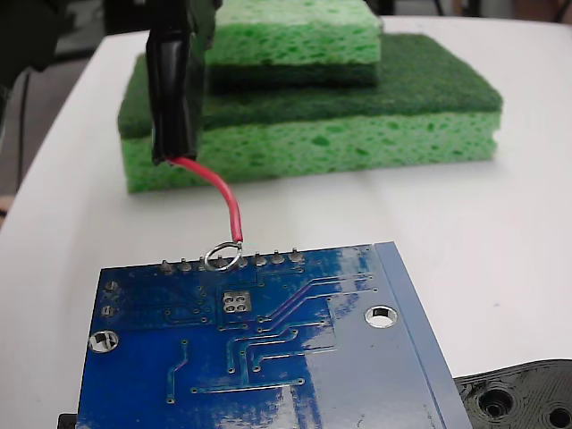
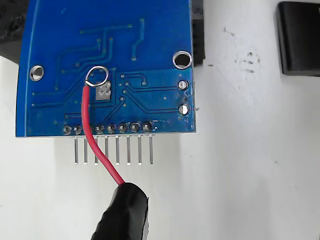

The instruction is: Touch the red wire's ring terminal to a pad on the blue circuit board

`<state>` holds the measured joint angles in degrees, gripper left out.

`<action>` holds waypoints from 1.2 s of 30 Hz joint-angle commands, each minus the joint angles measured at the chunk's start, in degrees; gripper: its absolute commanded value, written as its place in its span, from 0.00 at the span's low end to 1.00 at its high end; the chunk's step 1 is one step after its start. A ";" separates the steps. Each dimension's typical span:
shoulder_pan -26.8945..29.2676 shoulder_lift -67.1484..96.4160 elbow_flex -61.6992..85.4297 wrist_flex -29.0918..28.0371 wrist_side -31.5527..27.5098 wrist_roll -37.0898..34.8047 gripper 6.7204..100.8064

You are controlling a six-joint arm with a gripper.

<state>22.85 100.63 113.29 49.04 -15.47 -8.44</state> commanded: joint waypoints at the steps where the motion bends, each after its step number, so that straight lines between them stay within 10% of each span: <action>1: -0.18 0.26 -0.53 0.09 0.44 0.18 0.99; 36: -0.97 -0.79 -0.18 -0.09 1.58 0.62 0.99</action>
<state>21.88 99.67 113.38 49.04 -13.97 -7.82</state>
